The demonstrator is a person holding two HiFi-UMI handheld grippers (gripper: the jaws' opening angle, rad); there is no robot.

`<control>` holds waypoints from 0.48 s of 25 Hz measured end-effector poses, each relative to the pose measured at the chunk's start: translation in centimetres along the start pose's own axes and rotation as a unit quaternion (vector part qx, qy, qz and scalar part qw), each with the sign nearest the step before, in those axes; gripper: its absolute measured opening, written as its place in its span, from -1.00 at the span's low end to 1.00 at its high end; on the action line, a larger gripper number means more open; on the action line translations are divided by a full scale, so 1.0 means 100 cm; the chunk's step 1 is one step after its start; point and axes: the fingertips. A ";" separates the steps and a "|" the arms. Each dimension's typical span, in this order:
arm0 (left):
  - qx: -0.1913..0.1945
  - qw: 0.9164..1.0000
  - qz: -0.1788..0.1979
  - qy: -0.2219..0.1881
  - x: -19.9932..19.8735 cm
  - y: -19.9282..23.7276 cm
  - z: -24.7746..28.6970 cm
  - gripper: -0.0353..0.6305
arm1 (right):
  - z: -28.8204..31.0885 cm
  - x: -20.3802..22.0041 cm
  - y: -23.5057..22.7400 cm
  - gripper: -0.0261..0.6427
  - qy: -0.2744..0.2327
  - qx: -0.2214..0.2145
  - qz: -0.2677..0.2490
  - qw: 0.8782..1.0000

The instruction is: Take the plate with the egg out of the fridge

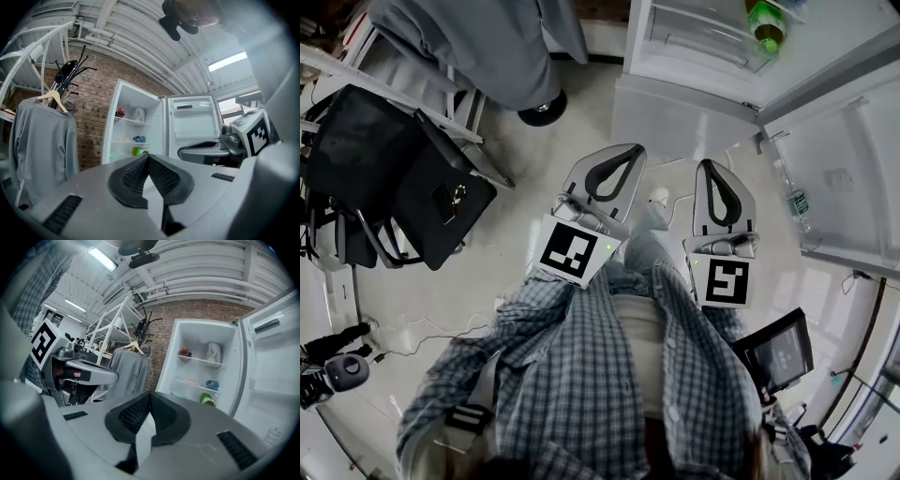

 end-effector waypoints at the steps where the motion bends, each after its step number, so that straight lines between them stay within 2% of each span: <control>1: -0.004 1.000 -0.001 0.001 0.001 0.002 0.003 -0.88 | 0.003 0.001 -0.002 -0.91 -0.002 -0.003 -0.001 1.000; 12: -0.001 1.000 0.006 -0.003 -0.006 0.003 0.075 -0.88 | 0.042 0.008 -0.058 -0.91 -0.010 -0.015 -0.001 1.000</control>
Point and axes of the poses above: the fingertips, and each gripper's own axes: z forward along the fingers, y to its left, x out of its underside, and after that the axes turned 7 degrees about -x, right-handed
